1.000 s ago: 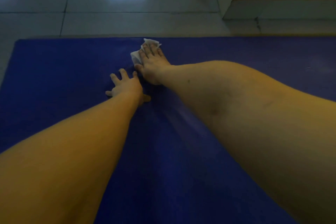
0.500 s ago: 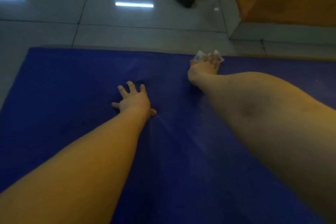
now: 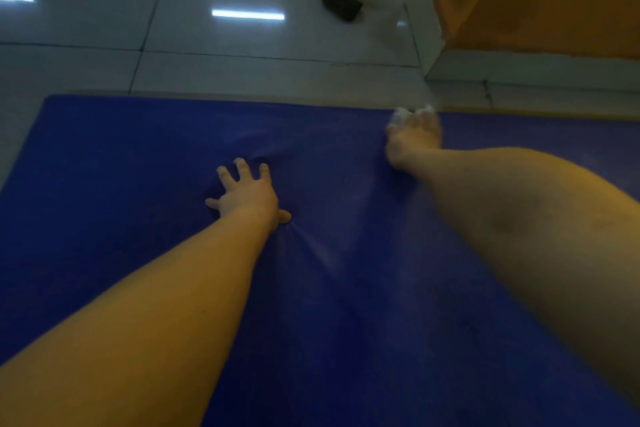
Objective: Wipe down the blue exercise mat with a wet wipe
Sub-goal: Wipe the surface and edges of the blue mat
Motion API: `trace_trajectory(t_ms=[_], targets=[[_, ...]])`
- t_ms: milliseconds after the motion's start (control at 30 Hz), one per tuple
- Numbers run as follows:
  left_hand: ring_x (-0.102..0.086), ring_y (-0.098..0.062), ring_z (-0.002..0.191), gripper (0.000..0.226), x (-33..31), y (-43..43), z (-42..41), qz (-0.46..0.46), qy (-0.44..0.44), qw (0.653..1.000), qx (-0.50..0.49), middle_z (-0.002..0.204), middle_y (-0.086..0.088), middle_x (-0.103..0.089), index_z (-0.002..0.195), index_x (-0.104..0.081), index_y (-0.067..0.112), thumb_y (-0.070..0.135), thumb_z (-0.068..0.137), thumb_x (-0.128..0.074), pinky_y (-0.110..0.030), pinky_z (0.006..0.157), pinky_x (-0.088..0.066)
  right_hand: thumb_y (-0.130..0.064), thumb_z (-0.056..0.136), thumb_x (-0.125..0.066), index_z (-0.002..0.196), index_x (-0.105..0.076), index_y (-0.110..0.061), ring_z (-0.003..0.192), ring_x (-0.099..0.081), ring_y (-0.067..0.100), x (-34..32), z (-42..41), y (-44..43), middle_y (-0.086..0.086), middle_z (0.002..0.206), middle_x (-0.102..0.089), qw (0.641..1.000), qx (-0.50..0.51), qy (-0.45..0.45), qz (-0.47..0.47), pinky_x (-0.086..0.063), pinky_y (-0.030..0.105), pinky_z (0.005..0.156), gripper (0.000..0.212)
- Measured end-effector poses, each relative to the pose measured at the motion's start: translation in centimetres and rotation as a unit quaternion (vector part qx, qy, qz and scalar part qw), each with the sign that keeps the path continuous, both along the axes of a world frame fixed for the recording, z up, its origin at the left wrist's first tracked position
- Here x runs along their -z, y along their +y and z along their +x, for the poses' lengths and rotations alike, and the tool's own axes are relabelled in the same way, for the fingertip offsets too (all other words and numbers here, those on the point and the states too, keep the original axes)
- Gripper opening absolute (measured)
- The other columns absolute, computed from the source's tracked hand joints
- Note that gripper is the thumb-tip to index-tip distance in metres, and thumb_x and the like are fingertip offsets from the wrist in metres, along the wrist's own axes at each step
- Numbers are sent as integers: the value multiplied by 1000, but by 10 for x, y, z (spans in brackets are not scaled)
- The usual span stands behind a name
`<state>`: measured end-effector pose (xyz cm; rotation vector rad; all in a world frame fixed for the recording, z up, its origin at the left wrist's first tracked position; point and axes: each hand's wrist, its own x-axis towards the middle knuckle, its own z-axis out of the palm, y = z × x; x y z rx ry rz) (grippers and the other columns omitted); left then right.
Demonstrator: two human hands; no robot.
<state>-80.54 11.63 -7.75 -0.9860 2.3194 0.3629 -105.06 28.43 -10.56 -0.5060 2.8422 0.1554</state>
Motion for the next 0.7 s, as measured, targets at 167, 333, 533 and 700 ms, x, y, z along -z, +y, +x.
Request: trace_trajectory(t_ms=[167,333,533,700], targets=[[17,-43,150,110,-1,2,-2,3,1,1000,1,165,-7,23,160,6,31,56,85,-71,-71,112,-24,-40,103,-16,156,-26,-8,154,2,37,15,9,-22,23,164,-12,999,7,-4,-35,3,51,124,63],[15,-41,151,111,1,0,-3,5,-2,1000,-4,165,-5,22,159,6,33,55,84,-73,-70,113,-23,-42,107,-26,159,-16,-5,155,13,31,8,110,-102,17,168,2,970,-202,-60,-118,4,49,125,65],[15,-41,151,112,1,0,-2,0,-3,1000,2,165,-5,22,159,6,34,59,83,-72,-70,113,-25,-48,106,-25,158,-25,-17,155,6,22,3,82,-59,8,168,-5,965,-209,-76,-140,-8,45,126,60],[16,-41,150,113,0,0,0,1,-1,1000,4,165,-6,23,160,7,33,59,83,-72,-70,112,-24,-46,107,-16,160,-11,-5,155,13,25,1,32,11,12,169,3,996,27,-47,-70,-1,46,126,67]])
